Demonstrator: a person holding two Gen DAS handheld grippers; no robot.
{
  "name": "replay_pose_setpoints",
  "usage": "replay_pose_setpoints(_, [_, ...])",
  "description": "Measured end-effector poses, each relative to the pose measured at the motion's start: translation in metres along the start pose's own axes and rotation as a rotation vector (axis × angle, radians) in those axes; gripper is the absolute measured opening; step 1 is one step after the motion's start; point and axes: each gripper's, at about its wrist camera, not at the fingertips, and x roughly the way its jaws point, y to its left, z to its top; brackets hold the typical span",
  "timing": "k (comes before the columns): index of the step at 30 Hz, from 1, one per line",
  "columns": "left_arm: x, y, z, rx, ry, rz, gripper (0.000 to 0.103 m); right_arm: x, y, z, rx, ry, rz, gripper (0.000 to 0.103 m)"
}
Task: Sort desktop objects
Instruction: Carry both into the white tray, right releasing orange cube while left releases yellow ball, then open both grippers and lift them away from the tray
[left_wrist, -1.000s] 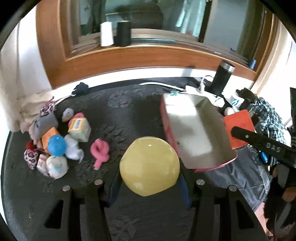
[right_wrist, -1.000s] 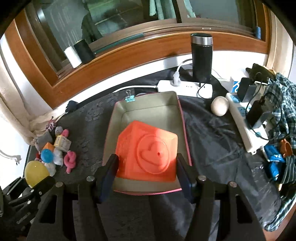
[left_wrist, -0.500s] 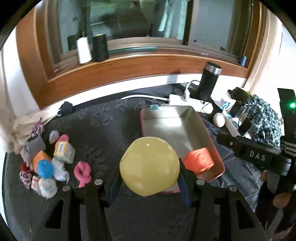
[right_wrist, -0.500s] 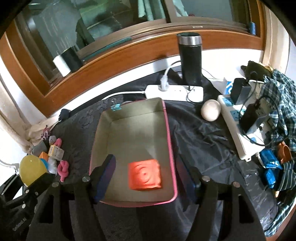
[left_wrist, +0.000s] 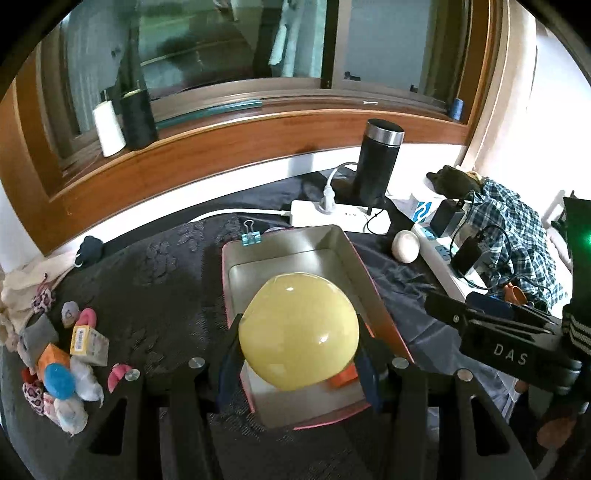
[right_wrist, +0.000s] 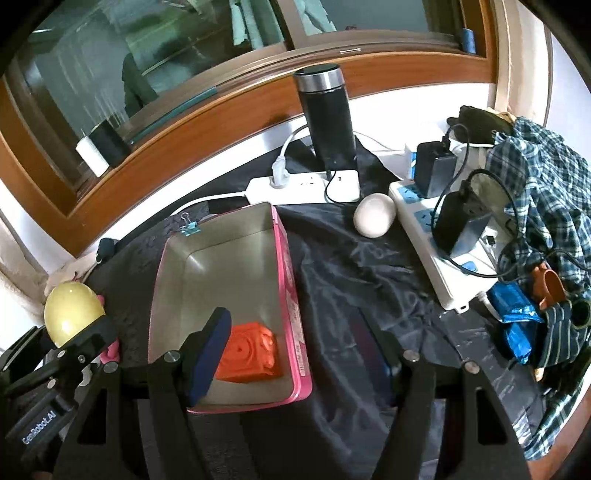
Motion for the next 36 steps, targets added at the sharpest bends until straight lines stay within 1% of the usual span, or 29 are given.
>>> replay_pose_setpoints(4, [0.006, -0.001, 0.001, 0.003, 0.018, -0.001, 0.056, 0.002, 0.000, 0.000, 0.004, 0.006, 0.003, 0.072])
replay_pose_setpoints(5, [0.008, 0.000, 0.001, -0.001, 0.024, -0.003, 0.057, 0.002, 0.000, 0.000, 0.004, 0.008, 0.004, 0.072])
replay_pose_setpoints(6, [0.009, 0.001, 0.001, -0.005, 0.028, -0.004, 0.065, 0.003, 0.001, 0.000, 0.004, 0.010, 0.005, 0.072])
replay_pose_setpoints(7, [0.009, 0.002, 0.001, -0.009, 0.028, 0.001, 0.070, 0.004, 0.002, 0.000, 0.004, 0.012, 0.005, 0.072])
replay_pose_setpoints(26, [0.007, 0.009, 0.002, -0.021, 0.018, 0.029, 0.070, 0.007, 0.010, -0.002, 0.001, 0.026, 0.008, 0.072])
replay_pose_setpoints(36, [-0.002, 0.011, -0.001, -0.024, 0.007, 0.062, 0.070, 0.005, 0.015, -0.004, -0.010, 0.025, 0.016, 0.072])
